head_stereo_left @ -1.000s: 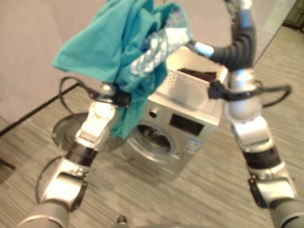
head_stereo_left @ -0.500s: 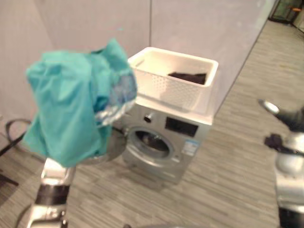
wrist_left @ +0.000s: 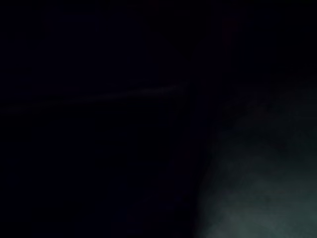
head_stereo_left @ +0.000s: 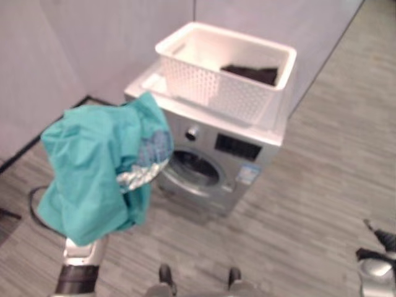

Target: Grab the laundry basket,head to the washer,open it,put in the laundry and shut it.

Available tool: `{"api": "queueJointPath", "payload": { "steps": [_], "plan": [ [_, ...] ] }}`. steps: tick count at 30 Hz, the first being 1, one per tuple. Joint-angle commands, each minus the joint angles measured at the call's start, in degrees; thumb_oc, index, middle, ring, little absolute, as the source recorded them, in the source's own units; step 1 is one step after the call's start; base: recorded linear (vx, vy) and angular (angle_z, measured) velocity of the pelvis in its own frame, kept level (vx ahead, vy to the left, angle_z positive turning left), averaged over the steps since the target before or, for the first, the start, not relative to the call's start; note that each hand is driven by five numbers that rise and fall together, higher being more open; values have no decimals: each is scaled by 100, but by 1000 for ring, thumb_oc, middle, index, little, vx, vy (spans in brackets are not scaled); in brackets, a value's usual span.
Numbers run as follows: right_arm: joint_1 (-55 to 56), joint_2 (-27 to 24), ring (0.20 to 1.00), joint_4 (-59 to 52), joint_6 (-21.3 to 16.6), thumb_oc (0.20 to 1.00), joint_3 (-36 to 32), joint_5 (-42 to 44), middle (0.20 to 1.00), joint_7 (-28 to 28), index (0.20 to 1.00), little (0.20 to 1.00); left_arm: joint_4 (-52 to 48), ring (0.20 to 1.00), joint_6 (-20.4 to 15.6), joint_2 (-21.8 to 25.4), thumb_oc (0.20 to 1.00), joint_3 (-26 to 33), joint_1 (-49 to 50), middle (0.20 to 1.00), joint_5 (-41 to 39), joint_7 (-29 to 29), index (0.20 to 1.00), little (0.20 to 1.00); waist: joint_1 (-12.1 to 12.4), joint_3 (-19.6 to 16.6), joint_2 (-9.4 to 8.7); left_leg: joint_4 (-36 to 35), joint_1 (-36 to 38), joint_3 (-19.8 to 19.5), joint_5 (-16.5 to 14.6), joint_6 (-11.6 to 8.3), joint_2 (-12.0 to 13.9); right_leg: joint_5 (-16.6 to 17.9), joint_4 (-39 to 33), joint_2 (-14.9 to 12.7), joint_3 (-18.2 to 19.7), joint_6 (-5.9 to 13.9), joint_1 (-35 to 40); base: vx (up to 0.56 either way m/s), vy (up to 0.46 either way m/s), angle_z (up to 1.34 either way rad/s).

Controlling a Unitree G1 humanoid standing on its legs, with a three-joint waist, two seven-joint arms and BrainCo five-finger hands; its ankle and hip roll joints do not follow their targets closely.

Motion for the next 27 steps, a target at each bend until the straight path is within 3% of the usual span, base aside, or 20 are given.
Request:
{"api": "queueJointPath", "payload": {
  "steps": [1,4,5,6,8,9,10,12,13,15,16,17,18,19,20,21,22,24,25,27],
  "plan": [
    [-314,-122,1000,-22,-356,1000,47,607,1000,-306,1000,1000,-10,200,-500,82,200,123,-430,200,-215,-28,200,200,-90,220,16,1004,-267,-312,-1334,477,-166,-111,526,-200,234,66,-262,-259,168,-16],
    [-553,-92,1000,640,-463,1000,435,987,1000,-212,1000,1000,51,200,-515,120,200,58,-533,200,-313,15,200,200,-65,411,176,1208,-599,15,-1356,590,-60,-337,1471,-147,-2,-54,-722,-207,241,-34],
    [-514,-51,1000,903,-462,1000,595,1072,1000,-23,1000,1000,26,200,-483,160,200,49,-501,200,-329,-61,200,200,-5,367,247,1194,-628,186,-1423,674,-77,-789,2088,42,-287,-185,-643,-4,178,-67],
    [-514,-63,1000,927,-481,1000,606,1084,1000,-14,1000,1000,20,200,-481,160,200,54,-484,200,-332,-66,200,200,3,353,225,1216,-632,207,-1454,672,-84,-861,2182,19,-259,-195,-690,-23,278,-80],
    [-418,33,1000,1192,-492,1000,738,1154,1000,248,1000,1000,-72,200,-410,187,200,148,-288,200,-332,-144,200,200,118,264,163,1199,-632,490,-1455,771,-129,-1472,2623,307,-516,-370,-517,-66,206,-86],
    [-384,99,1000,1339,-530,1000,839,1208,1000,450,1000,1000,-125,200,-367,186,200,242,-132,200,-345,-232,200,200,213,149,-10,1239,-743,731,-1421,825,-221,-1782,2636,668,-652,-381,-240,-78,151,-71],
    [-381,101,1000,1358,-544,1000,854,1217,1000,460,1000,1000,-135,200,-363,198,200,251,-107,200,-350,-241,200,200,227,137,-32,1257,-736,753,-1442,821,-216,-1796,2625,670,-630,-382,-229,-105,102,-83],
    [-360,145,1000,1398,-575,1000,1012,1251,1000,627,1000,1000,-176,200,-335,225,200,363,66,200,-349,-314,200,200,443,-58,-282,1343,-919,1081,-1415,863,-328,-1911,2150,1014,-634,-412,327,-126,49,-84],
    [-364,138,1000,1289,-574,1000,1057,1194,1000,688,1000,1000,-236,200,-318,249,200,480,188,200,-301,-338,200,200,629,-136,-396,1411,-1040,1324,-1360,833,-301,-2036,1641,1081,-669,-552,594,-200,4,-81],
    [-315,137,1000,1089,-610,1000,1168,1165,1000,806,1000,1000,-262,200,-305,192,200,570,320,200,-303,-389,200,200,814,-135,-596,1805,-1280,1413,-1310,777,-229,-2188,949,1308,-139,-775,844,-137,-85,-103],
    [-278,100,1000,996,-621,1000,1249,1141,1000,861,1000,1000,-251,200,-326,199,200,586,330,200,-331,-369,200,200,918,1,-693,2434,-1590,1291,-1023,565,-100,-2093,857,1326,53,-879,900,-166,-144,-118],
    [-425,22,1000,895,-619,1000,1409,1078,1000,904,1000,1000,-216,200,-373,226,200,623,262,200,-351,-284,200,200,1122,213,-683,3100,-1989,712,-617,108,137,-2042,851,1455,231,-1034,889,-306,-56,-108],
    [-539,-73,1000,677,-598,1000,1571,940,1000,989,1000,1000,-233,200,-406,213,200,647,252,200,-338,-238,200,200,1232,314,-618,3180,-2203,-121,-377,-17,45,-1974,917,1454,247,-1054,738,-237,10,-68],
    [-522,-102,1000,635,-628,1000,1629,897,1000,1039,1000,1000,-232,200,-427,188,200,629,263,200,-326,-221,200,200,1266,336,-612,3189,-2249,-826,-416,-67,-63,-1972,936,1373,281,-1005,678,-46,176,-114],
    [-516,-135,1000,703,-679,1000,1611,918,1000,1036,1000,1000,-280,200,-402,199,200,615,378,200,-327,-287,200,200,1050,221,-448,2033,-1891,-1405,-419,-31,414,-1999,871,1334,122,-846,675,91,123,-111],
    [-516,-138,1000,704,-680,1000,1613,918,1000,1036,1000,1000,-281,200,-401,197,200,617,380,200,-327,-288,200,200,1041,221,-451,1994,-1876,-1408,-391,-33,408,-1988,860,1330,115,-848,678,144,278,-33],
    [-569,-184,1000,673,-679,1000,1672,954,1000,994,1000,1000,-251,200,-389,217,200,543,426,200,-408,-345,200,200,1046,232,-311,1334,-1746,-1590,-131,-50,548,-2009,841,1282,163,-811,698,58,173,55],
    [-511,-159,1000,705,-697,1000,1621,963,1000,1010,1000,1000,-165,200,-356,179,200,495,452,200,-422,-352,200,200,986,201,-233,1093,-1607,-1554,-153,-84,595,-2111,870,1285,149,-790,755,132,222,50],
    [-444,-147,1000,739,-713,1000,1522,1017,1000,1023,1000,1000,-60,200,-344,156,200,407,461,200,-473,-405,200,200,926,224,-181,1142,-1622,-1348,-62,-141,573,-2144,922,1213,91,-786,824,180,277,2],
    [-403,-114,1000,783,-643,1000,1408,1118,1000,1066,1000,1000,17,200,-308,125,200,227,565,200,-600,-541,200,200,895,207,-105,1434,-1711,-1122,-269,-108,418,-2168,1155,951,-17,-709,795,179,296,18]
  ]
}}
